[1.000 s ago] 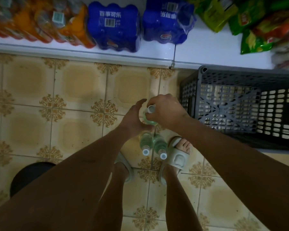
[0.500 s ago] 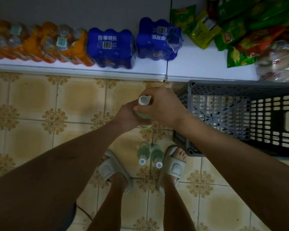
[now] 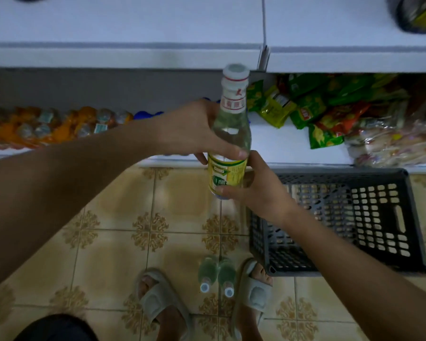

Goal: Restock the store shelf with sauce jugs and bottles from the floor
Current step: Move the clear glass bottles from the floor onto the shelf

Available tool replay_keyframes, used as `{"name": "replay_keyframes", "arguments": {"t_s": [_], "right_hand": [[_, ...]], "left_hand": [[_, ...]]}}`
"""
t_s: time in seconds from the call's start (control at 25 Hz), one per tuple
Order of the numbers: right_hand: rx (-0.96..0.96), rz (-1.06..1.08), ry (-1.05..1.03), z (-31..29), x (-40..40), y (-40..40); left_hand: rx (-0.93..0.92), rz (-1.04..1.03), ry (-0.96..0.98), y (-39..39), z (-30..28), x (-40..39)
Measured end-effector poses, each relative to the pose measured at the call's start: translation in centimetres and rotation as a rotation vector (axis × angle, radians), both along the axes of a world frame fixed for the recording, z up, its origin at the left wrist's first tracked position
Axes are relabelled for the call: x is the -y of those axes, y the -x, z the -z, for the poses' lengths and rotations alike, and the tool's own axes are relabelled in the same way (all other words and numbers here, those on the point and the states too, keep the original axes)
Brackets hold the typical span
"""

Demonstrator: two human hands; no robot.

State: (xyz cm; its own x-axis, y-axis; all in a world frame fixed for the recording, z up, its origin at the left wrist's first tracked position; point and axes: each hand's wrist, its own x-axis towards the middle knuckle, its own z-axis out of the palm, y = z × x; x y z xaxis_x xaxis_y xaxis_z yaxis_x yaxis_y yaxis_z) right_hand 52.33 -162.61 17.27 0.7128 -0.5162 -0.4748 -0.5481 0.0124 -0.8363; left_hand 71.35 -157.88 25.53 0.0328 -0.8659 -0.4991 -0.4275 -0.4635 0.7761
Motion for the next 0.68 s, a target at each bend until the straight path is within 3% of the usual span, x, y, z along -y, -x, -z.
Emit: {"name": "replay_keyframes", "arguments": {"t_s": [0.32,0.52,0.68], "right_hand": [[0.286,0.256,0.190,-7.5,2.8,-0.2],[0.471,0.331,0.313,-12.0,7.8,-2.6],[0.456,0.388,0.422,-14.1,12.0,-4.7]], "left_hand": [[0.080,0.093,0.305,0.8,-12.1,5.5],[0.171,0.046,0.509,0.4,-16.6,9.4],[0.172,-0.126,0.621,-1.1,-17.2,12.0]]}}
